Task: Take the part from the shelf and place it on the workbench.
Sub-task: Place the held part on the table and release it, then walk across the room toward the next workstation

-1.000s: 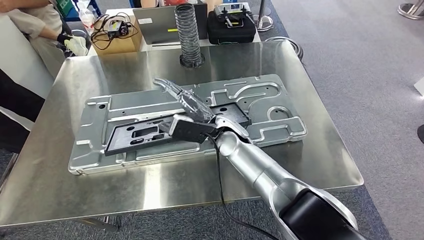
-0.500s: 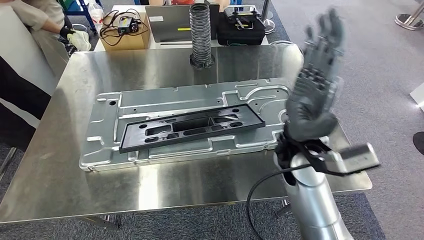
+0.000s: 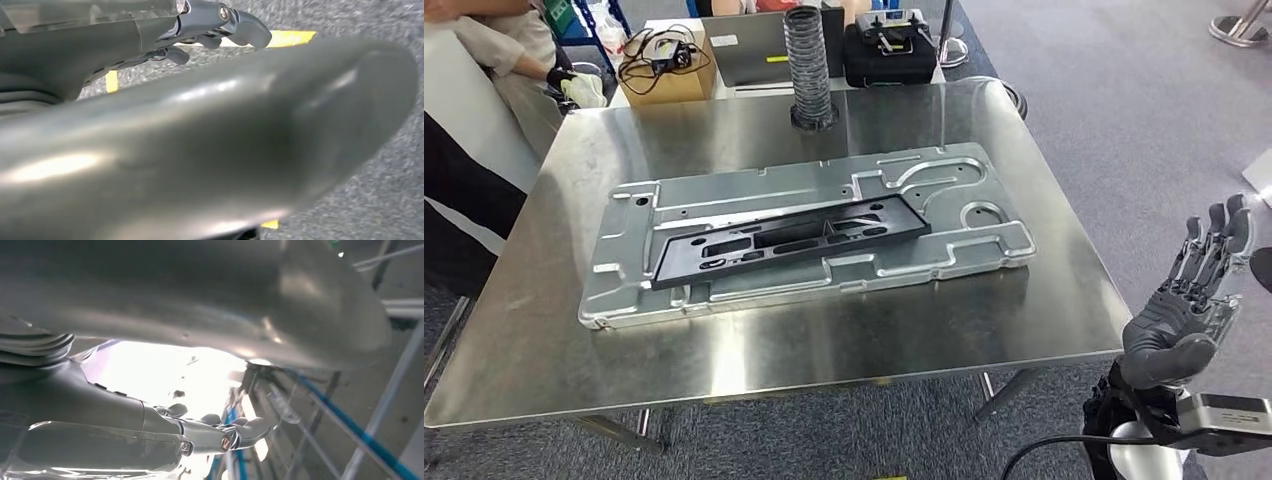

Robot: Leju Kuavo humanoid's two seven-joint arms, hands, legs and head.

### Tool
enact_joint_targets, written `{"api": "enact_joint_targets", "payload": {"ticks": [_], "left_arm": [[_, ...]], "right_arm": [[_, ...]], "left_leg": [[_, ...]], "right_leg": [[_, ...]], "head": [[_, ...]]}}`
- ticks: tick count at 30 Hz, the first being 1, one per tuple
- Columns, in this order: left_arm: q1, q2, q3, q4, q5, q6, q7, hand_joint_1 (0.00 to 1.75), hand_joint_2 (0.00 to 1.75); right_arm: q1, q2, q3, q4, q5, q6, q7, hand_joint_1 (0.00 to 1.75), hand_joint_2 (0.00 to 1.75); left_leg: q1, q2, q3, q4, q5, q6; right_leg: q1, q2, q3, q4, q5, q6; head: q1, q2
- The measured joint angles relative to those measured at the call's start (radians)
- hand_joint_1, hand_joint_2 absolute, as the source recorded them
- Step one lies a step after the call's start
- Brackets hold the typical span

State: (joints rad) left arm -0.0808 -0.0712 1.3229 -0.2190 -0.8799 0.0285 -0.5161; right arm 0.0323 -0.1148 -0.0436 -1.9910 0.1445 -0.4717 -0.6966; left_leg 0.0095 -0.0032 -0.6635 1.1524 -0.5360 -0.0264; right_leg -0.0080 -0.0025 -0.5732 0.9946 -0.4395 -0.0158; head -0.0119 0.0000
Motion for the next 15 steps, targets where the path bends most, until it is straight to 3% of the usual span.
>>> {"api": "enact_joint_targets", "payload": {"ticks": [2,3,4,7,8,9,11,12,13,15], "left_arm": [[0.0,0.001,0.0,0.0,0.0,0.0,-0.001,0.0,0.0],[0.0,0.001,0.0,0.0,0.0,0.0,-0.001,0.0,0.0],[0.0,0.002,0.0,0.0,0.0,0.0,-0.002,0.0,0.0],[-0.006,0.005,0.0,-0.001,-0.002,-0.001,-0.002,0.0,0.0],[-0.009,0.005,0.0,-0.002,-0.003,-0.002,-0.003,0.0,0.0],[-0.011,0.006,0.0,-0.002,-0.003,-0.002,-0.004,0.0,0.0],[-0.008,0.006,0.0,-0.002,-0.004,-0.002,-0.007,0.0,0.0],[-0.007,0.006,0.0,-0.002,-0.005,-0.002,-0.007,0.0,0.0],[-0.006,0.006,0.0,-0.002,-0.007,-0.002,-0.008,0.0,0.0],[-0.009,0.007,0.0,-0.002,-0.01,-0.002,-0.009,0.0,0.0]], "right_arm": [[0.028,0.003,-0.026,0.004,-0.004,-0.009,0.0,0.0,0.0],[0.041,0.004,-0.038,0.008,-0.007,-0.012,0.0,0.0,0.0],[0.05,0.005,-0.05,0.012,-0.009,-0.013,0.0,0.0,0.0],[0.072,0.011,-0.087,0.022,-0.008,-0.004,0.0,0.0,0.0],[0.083,0.014,-0.103,0.024,-0.006,0.001,0.0,0.0,0.0],[0.095,0.017,-0.119,0.027,-0.001,0.005,0.0,0.0,0.0],[0.115,0.022,-0.144,0.033,0.01,0.007,0.0,0.0,0.0],[0.124,0.023,-0.154,0.037,0.015,0.005,0.0,0.0,0.0],[0.134,0.023,-0.162,0.041,0.017,0.002,0.0,0.0,0.0],[0.149,0.024,-0.177,0.052,0.024,0.001,0.001,0.0,0.0]], "left_leg": [[0.001,0.0,-0.025,0.119,-0.075,-0.005],[0.001,0.0,-0.016,0.141,-0.088,-0.006],[0.001,0.0,0.013,0.124,-0.084,-0.006],[0.0,-0.002,0.17,-0.083,-0.034,0.005],[-0.002,-0.003,0.203,-0.134,-0.025,0.012],[-0.005,-0.004,0.216,-0.16,-0.021,0.019],[-0.008,-0.003,0.207,-0.163,-0.006,0.034],[-0.008,0.0,0.201,-0.164,0.005,0.041],[-0.007,0.003,0.191,-0.166,0.018,0.049],[-0.007,0.009,0.164,-0.168,0.043,0.06]], "right_leg": [[0.001,-0.001,-0.026,0.001,0.019,-0.001],[0.002,-0.002,-0.041,0.003,0.028,-0.001],[0.002,-0.002,-0.054,0.004,0.038,0.001],[0.004,0.001,-0.085,0.013,0.063,0.012],[0.005,0.0,-0.09,0.015,0.072,0.018],[0.006,-0.001,-0.093,0.016,0.08,0.024],[0.003,-0.001,-0.096,0.01,0.098,0.036],[0.001,0.0,-0.1,0.013,0.093,0.042],[-0.002,0.001,-0.109,0.03,0.068,0.047],[-0.006,0.002,-0.14,0.126,-0.033,0.056]], "head": [[-0.001,0.0],[-0.002,0.0],[-0.002,0.0],[-0.002,0.0],[0.0,0.0],[0.003,0.0],[0.006,0.0],[0.006,0.0],[0.007,0.0],[0.011,0.0]]}}
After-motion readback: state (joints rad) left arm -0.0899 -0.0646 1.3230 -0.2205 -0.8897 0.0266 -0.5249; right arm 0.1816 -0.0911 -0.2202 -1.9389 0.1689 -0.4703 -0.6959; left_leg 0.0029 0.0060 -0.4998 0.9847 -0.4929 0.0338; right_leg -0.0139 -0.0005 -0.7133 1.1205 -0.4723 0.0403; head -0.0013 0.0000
